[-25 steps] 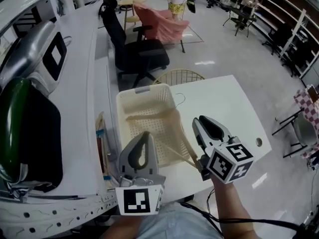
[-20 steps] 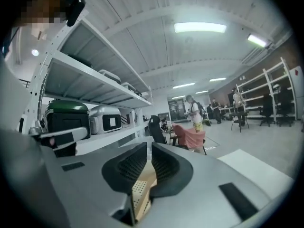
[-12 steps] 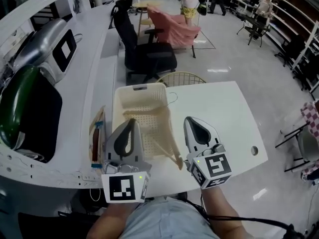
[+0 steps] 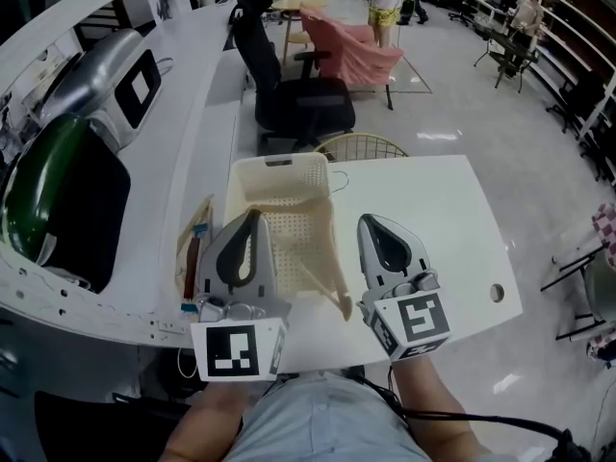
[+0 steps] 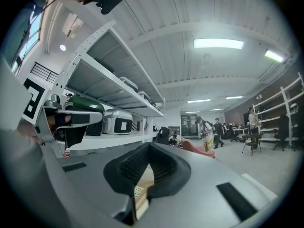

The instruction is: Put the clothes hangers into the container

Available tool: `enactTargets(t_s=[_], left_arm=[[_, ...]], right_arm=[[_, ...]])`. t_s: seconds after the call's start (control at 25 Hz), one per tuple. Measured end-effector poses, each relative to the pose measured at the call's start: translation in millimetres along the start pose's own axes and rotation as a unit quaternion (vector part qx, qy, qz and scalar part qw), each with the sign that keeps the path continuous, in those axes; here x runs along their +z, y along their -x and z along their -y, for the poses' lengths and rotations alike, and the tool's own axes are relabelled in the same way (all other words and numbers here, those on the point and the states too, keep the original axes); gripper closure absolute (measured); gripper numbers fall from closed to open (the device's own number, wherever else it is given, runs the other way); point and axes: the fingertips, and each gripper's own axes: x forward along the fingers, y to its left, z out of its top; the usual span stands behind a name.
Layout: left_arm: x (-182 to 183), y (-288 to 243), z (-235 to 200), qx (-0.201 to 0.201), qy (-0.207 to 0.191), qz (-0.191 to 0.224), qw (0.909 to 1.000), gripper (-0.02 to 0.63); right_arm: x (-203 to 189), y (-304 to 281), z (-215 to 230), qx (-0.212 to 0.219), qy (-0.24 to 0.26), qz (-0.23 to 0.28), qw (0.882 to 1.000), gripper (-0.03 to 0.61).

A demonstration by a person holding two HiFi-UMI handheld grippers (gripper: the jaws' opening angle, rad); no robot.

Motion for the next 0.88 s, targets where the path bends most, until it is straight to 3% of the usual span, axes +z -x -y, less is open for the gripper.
enactTargets(t_s=[0.88], left_arm=[[-3.5, 0.2, 6.6, -0.004, 0.002, 0.000, 1.0000, 0.600]], right_arm=[[-8.6, -1.4, 4.6, 0.001, -0.010, -0.004, 1.000, 0.568]])
